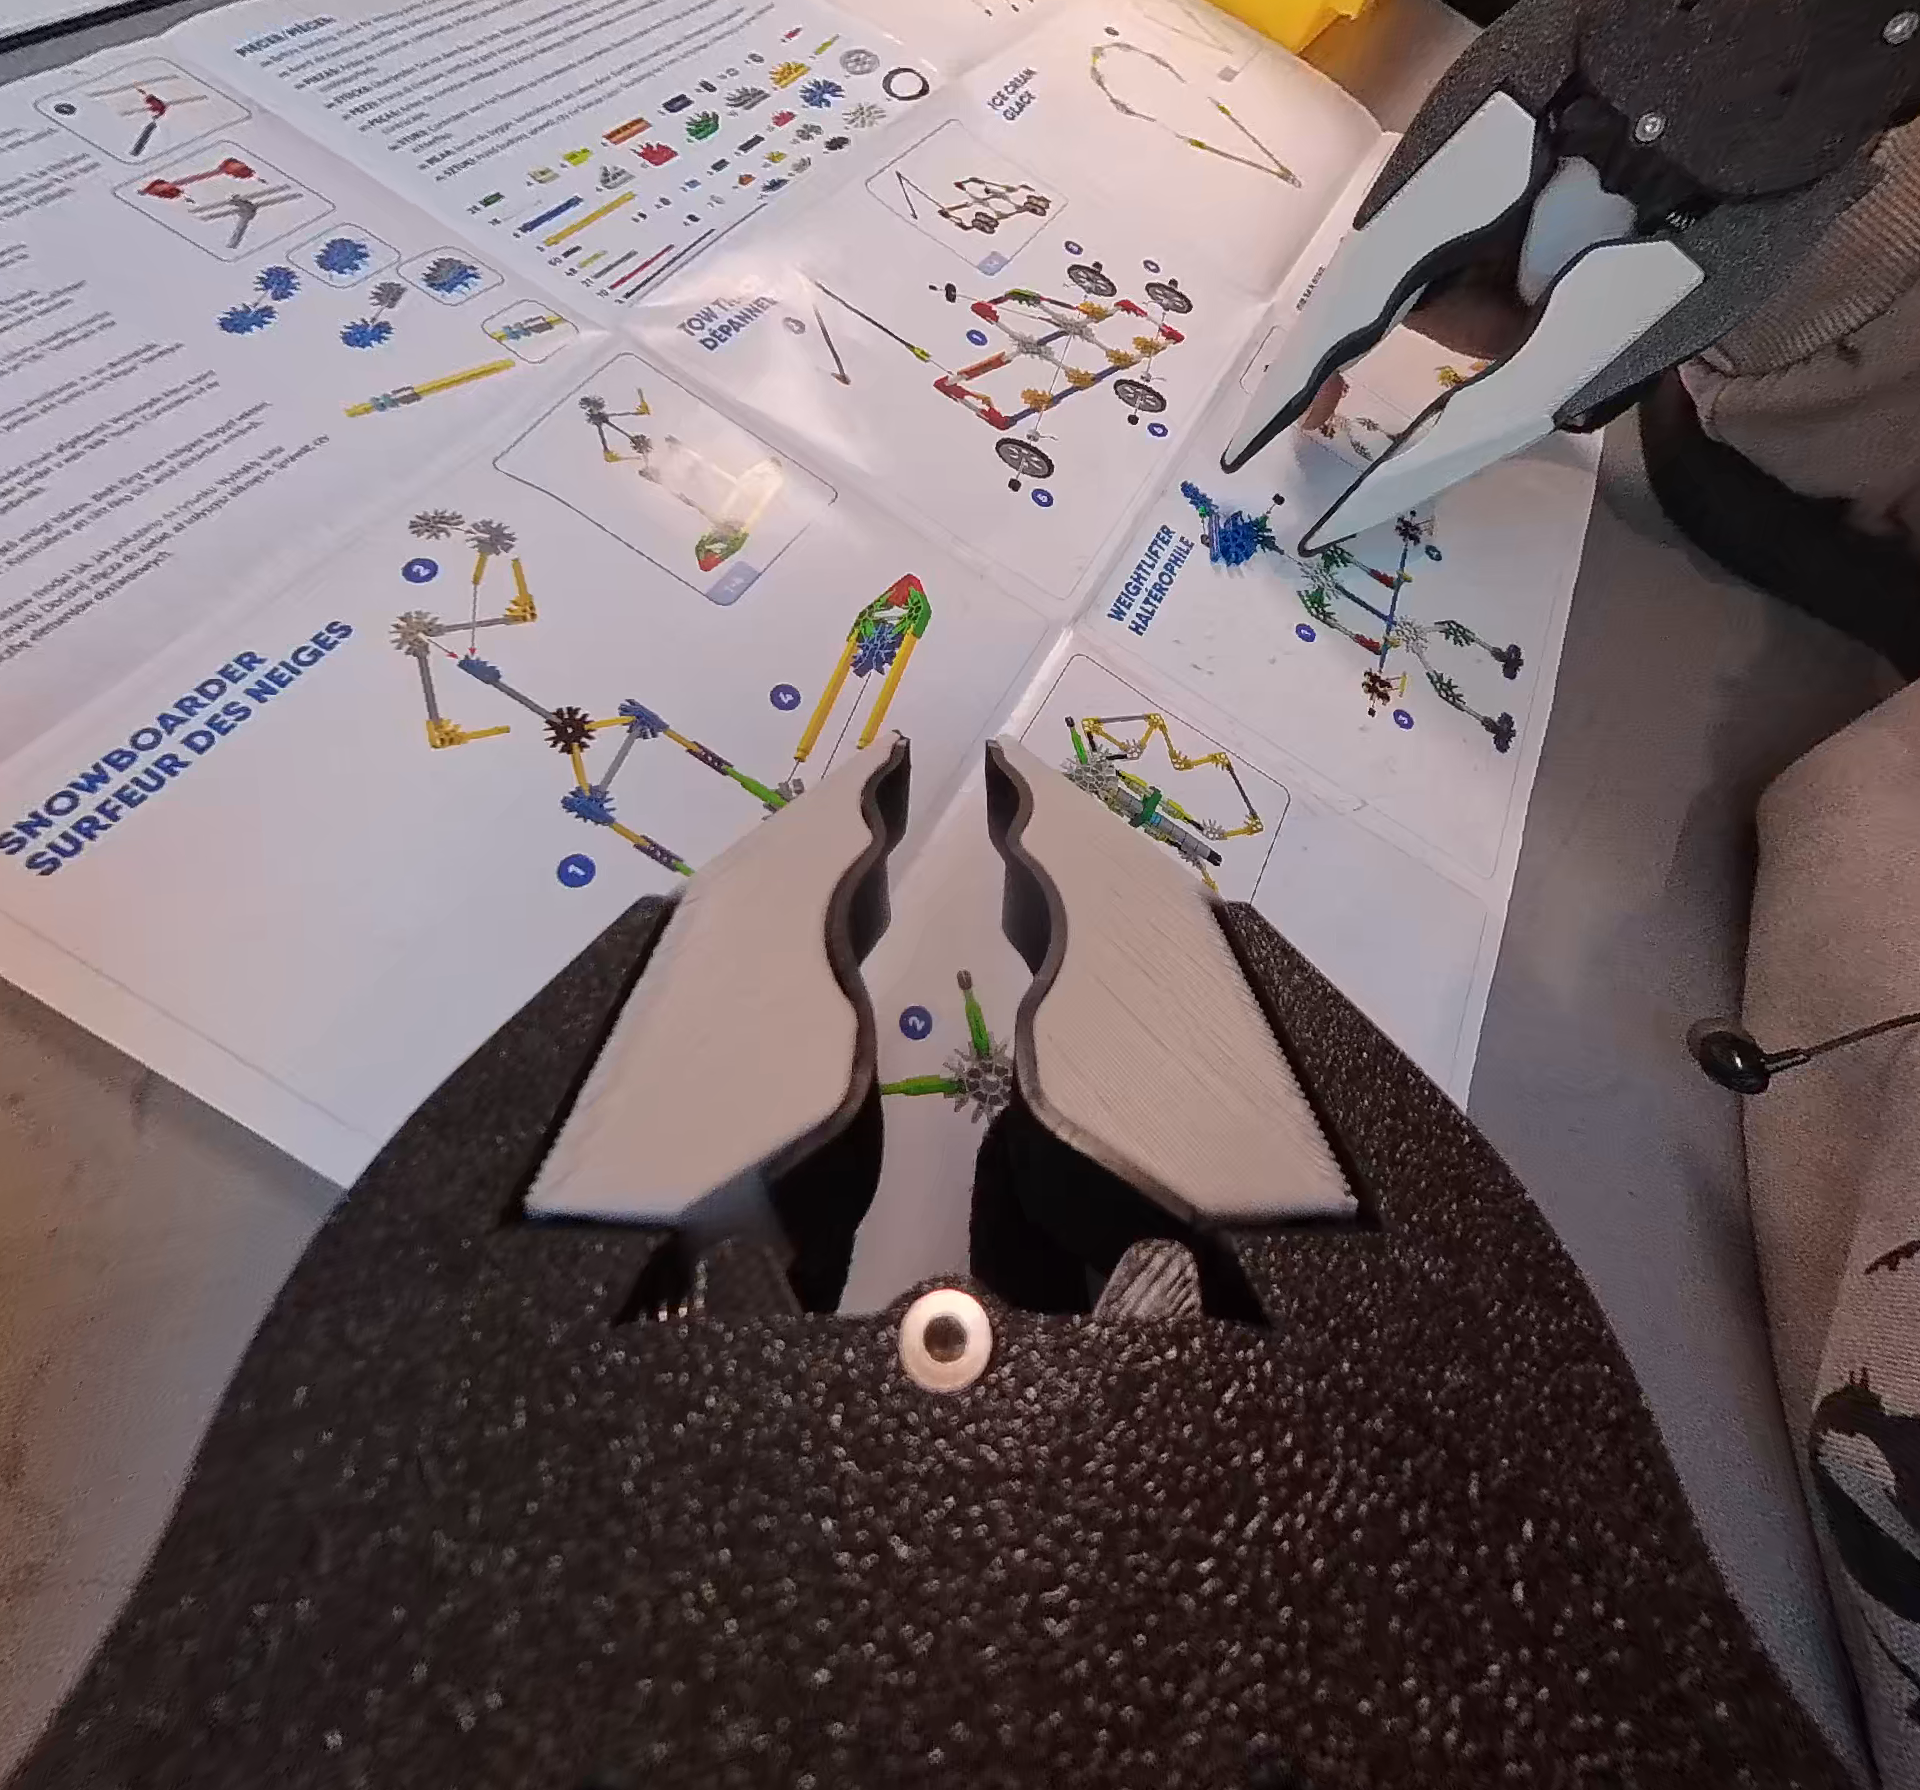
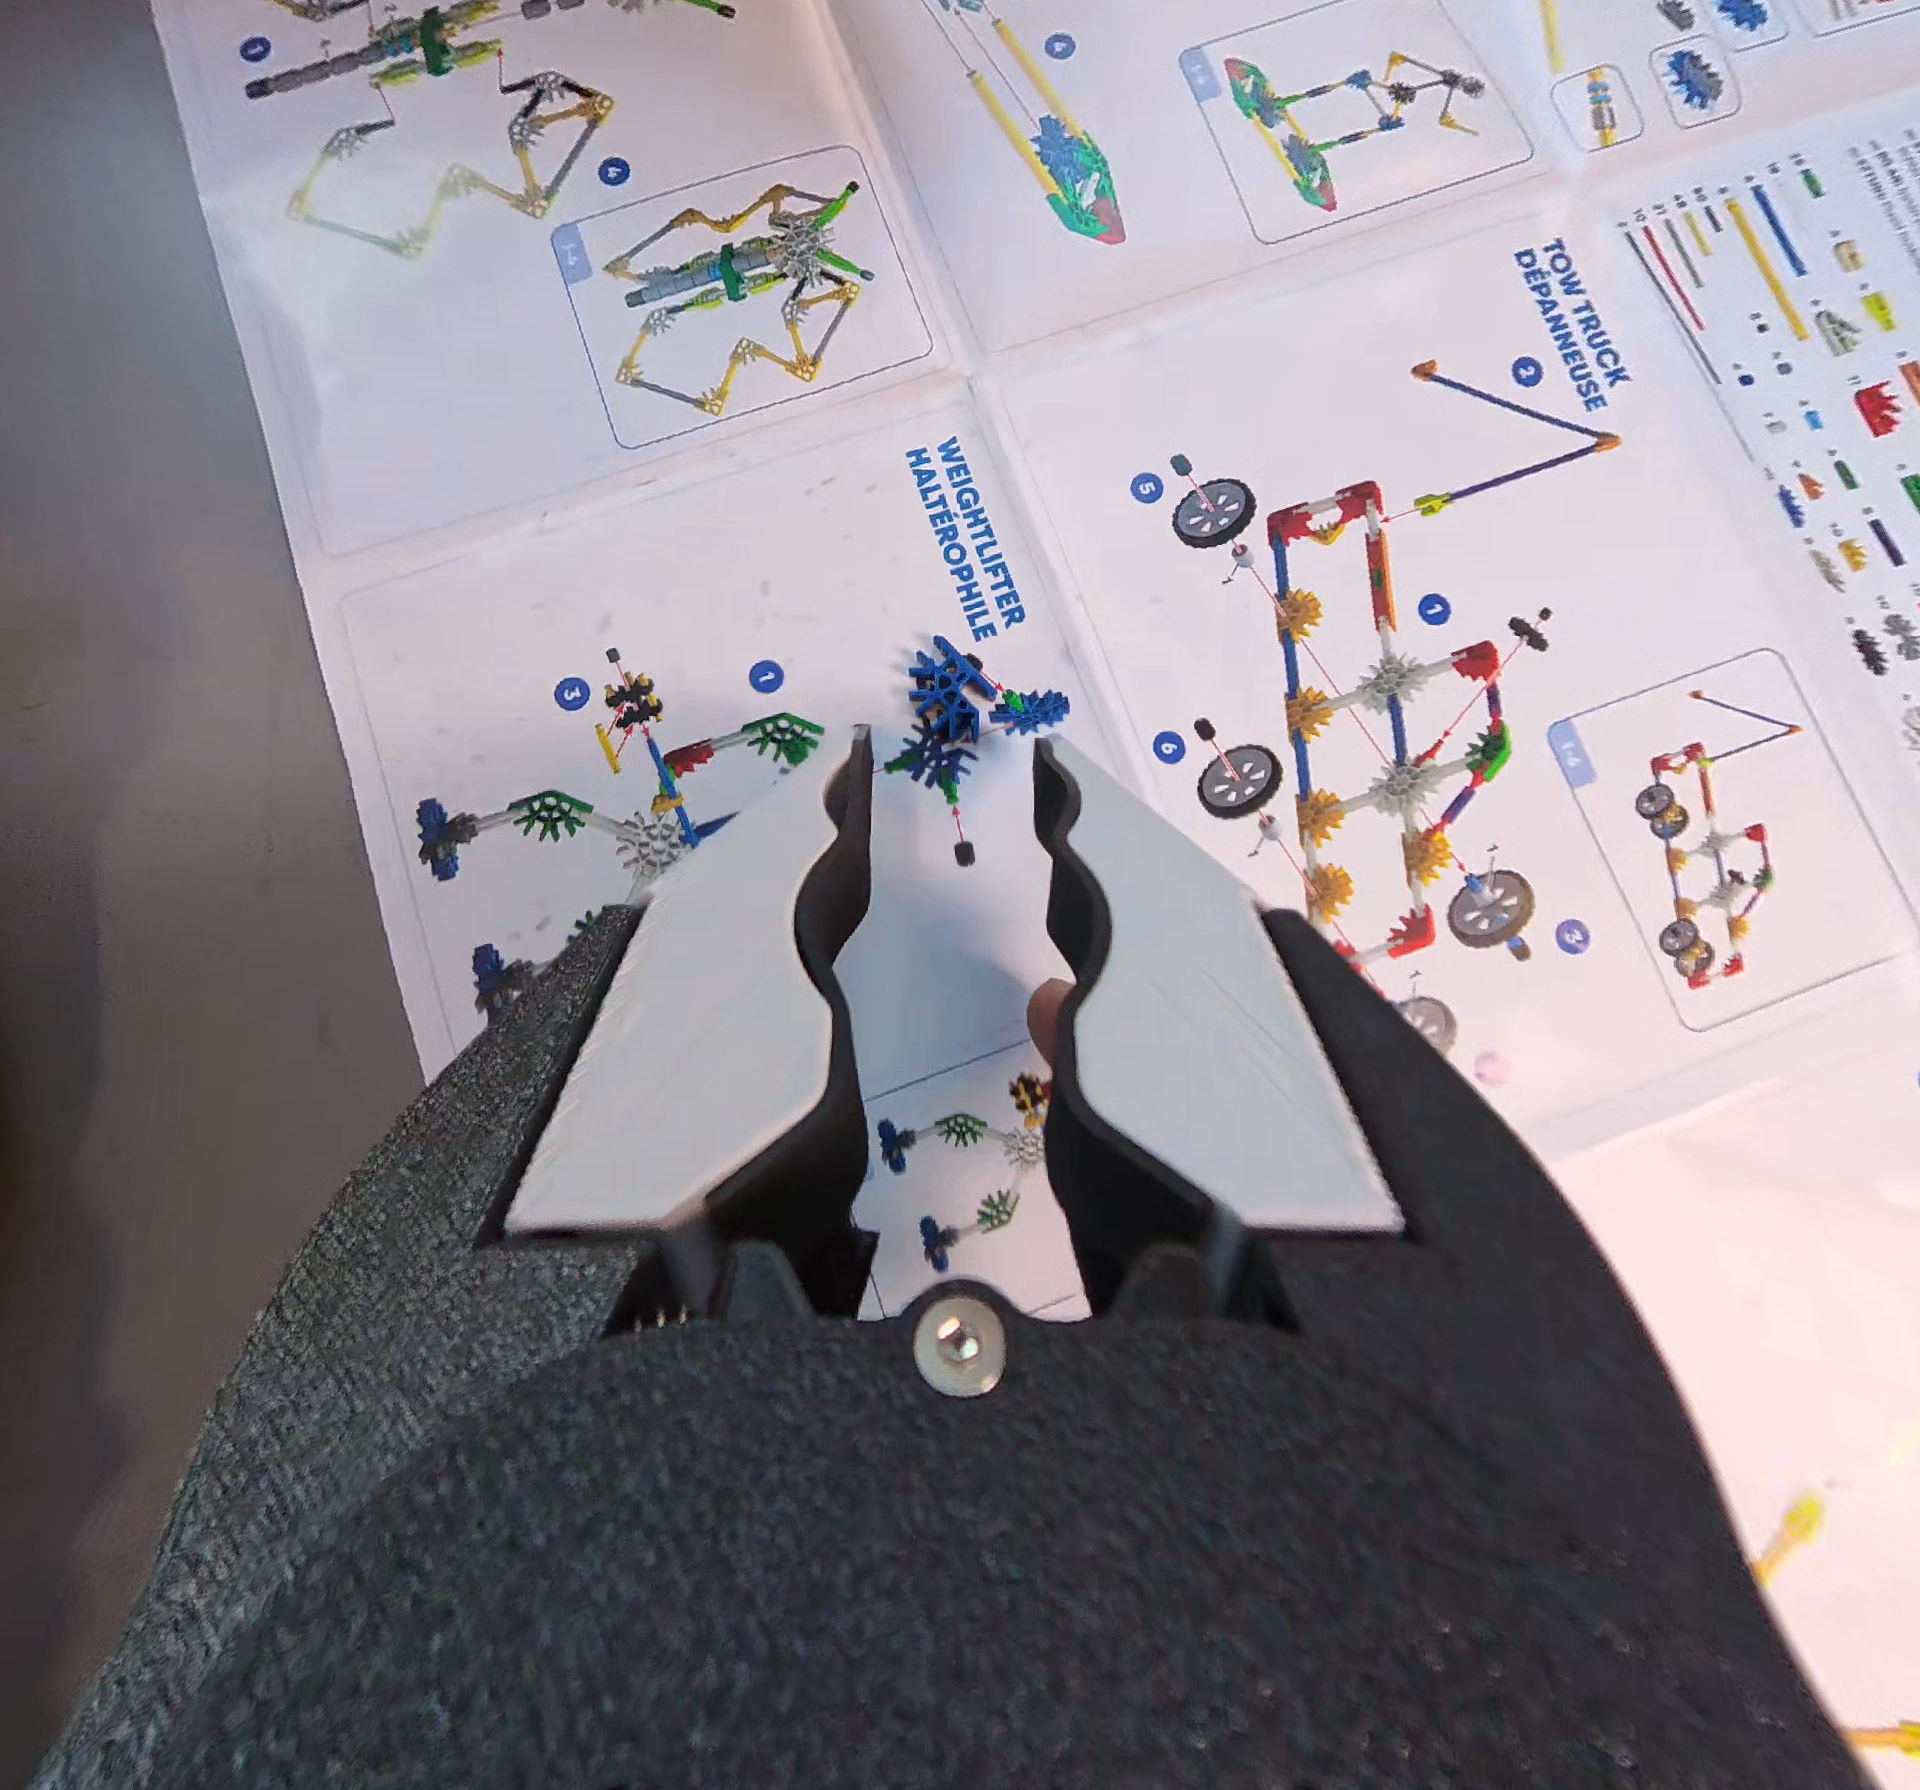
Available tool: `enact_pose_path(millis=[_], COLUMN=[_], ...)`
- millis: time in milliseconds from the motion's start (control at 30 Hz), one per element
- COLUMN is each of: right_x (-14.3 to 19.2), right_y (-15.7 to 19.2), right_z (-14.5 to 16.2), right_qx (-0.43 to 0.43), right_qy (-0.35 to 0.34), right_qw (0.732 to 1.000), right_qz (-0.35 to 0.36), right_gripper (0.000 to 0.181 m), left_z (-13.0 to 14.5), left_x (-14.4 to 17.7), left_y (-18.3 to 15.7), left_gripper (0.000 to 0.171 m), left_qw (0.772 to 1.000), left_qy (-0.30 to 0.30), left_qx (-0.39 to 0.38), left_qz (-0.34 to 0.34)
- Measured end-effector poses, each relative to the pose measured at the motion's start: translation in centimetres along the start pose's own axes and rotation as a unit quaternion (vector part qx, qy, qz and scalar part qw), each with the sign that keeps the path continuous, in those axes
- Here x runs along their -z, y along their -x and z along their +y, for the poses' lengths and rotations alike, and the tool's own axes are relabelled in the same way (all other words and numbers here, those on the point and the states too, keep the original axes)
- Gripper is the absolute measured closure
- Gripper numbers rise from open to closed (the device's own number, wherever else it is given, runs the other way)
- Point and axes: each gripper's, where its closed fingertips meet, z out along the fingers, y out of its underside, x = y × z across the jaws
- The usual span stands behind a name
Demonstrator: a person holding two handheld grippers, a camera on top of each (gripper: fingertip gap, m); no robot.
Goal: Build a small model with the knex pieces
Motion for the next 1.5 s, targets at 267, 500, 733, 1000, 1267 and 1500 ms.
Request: enact_pose_path(millis=[267,500,733,1000,1267,1500], right_x=[-1.2,-0.6,1.0,1.6,1.9,2.0], right_y=[0.5,1.8,4.7,6.8,6.2,5.0], right_z=[-0.4,-3.3,-8.1,-9.4,-9.6,-10.1], right_qx=[0.001,0.047,0.092,0.118,0.102,0.066], right_qy=[0.025,-0.059,-0.189,-0.223,-0.238,-0.263], right_qw=[1.000,0.997,0.977,0.966,0.965,0.962], right_qz=[0.003,-0.008,-0.030,-0.051,-0.045,-0.032], right_gripper=[0.173,0.174,0.173,0.174,0.176,0.175], left_z=[0.0,-0.3,-2.0,-1.4,-1.8,-2.8], left_x=[-0.2,-0.5,-0.2,-0.9,-1.1,-0.8], left_y=[-0.8,-3.0,-8.8,-11.7,-11.1,-10.1], left_gripper=[0.157,0.157,0.154,0.165,0.171,0.171], left_qw=[1.000,0.998,0.960,0.942,0.942,0.943], left_qy=[0.001,-0.004,-0.038,-0.012,-0.034,-0.069], left_qx=[-0.013,-0.003,0.126,0.154,0.165,0.170], left_qz=[0.004,0.056,0.246,0.297,0.289,0.276])
